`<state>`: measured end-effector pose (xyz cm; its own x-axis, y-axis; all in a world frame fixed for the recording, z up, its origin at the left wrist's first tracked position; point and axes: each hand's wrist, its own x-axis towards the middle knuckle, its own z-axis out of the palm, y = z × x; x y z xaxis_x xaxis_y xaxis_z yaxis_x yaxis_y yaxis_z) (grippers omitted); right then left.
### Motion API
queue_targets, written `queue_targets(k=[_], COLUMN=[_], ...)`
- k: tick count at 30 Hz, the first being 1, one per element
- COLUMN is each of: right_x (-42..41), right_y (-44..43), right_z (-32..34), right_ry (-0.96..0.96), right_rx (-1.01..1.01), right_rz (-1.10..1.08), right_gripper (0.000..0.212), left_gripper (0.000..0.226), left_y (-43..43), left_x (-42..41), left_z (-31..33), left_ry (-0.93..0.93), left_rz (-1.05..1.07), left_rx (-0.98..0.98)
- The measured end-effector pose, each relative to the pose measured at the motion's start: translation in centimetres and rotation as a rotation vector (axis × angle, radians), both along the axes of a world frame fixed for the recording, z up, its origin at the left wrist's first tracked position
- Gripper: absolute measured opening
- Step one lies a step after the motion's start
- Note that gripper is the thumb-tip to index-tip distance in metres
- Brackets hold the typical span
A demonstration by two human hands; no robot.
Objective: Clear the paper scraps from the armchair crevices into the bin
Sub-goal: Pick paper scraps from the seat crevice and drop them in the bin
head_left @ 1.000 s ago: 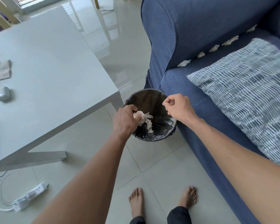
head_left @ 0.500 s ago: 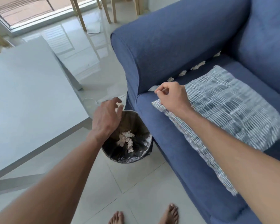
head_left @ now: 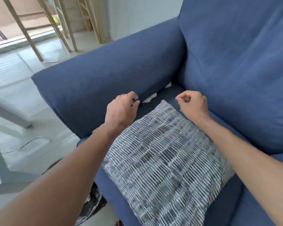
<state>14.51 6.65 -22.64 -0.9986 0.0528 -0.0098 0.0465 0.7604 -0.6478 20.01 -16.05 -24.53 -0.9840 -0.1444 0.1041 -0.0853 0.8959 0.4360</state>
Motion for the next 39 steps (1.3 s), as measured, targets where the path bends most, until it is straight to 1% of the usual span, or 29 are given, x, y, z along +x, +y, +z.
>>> queue_targets(k=[6, 8, 11, 14, 16, 18, 22, 24, 28, 32, 34, 36, 39], right_x=[-7.1, -9.5, -12.5, -15.3, -17.0, -18.7, -20.7, -21.4, -22.5, -23.1, -22.9, -22.5, -22.3], right_y=[2.7, 2.7, 2.1, 1.5, 0.7, 0.1, -1.1, -1.6, -2.1, -2.3, -2.4, -2.4, -1.9], right_z=[-5.2, -7.3, -9.9, -12.7, -14.2, -15.0, -16.0, -16.4, -17.0, -17.4, -17.5, -17.8, -17.9], right_ry=[-0.103, -0.145, -0.214, -0.265, -0.294, -0.293, -0.217, -0.217, -0.260, -0.228, -0.208, -0.194, -0.205], right_rx=[0.036, 0.061, 0.082, 0.199, 0.211, 0.226, 0.377, 0.420, 0.405, 0.331, 0.290, 0.255, 0.175], right_rz=[-0.049, -0.050, -0.036, 0.017, 0.011, -0.025, -0.024, -0.035, -0.129, -0.192, -0.211, -0.212, -0.221], right_gripper=[0.012, 0.010, 0.018, 0.038, 0.049, 0.054, 0.049, 0.044, 0.036, 0.030, 0.030, 0.030, 0.029], left_gripper=[0.022, 0.024, 0.024, 0.024, 0.026, 0.030, 0.033, 0.036, 0.039, 0.031, 0.028, 0.030, 0.040], left_y=[3.5, 4.4, 5.6, 6.3, 6.5, 7.1, 8.4, 8.6, 9.0, 9.3, 9.2, 9.2, 9.0], left_x=[-6.9, -9.2, -11.5, -14.1, -15.5, -16.5, -18.2, -18.9, -18.9, -19.3, -19.2, -18.9, -18.5], left_z=[-4.4, -5.9, -7.6, -9.1, -10.0, -10.7, -12.1, -12.5, -12.8, -13.5, -13.8, -13.9, -13.7], left_ry=[-0.109, -0.162, -0.295, -0.382, -0.441, -0.477, -0.478, -0.458, -0.444, -0.429, -0.436, -0.434, -0.427], left_rz=[-0.139, -0.144, -0.160, -0.166, -0.206, -0.277, -0.444, -0.511, -0.624, -0.604, -0.631, -0.664, -0.704], left_rx=[-0.055, -0.065, -0.138, -0.318, -0.492, -0.638, -0.782, -0.820, -0.900, -0.912, -0.963, -0.980, -1.004])
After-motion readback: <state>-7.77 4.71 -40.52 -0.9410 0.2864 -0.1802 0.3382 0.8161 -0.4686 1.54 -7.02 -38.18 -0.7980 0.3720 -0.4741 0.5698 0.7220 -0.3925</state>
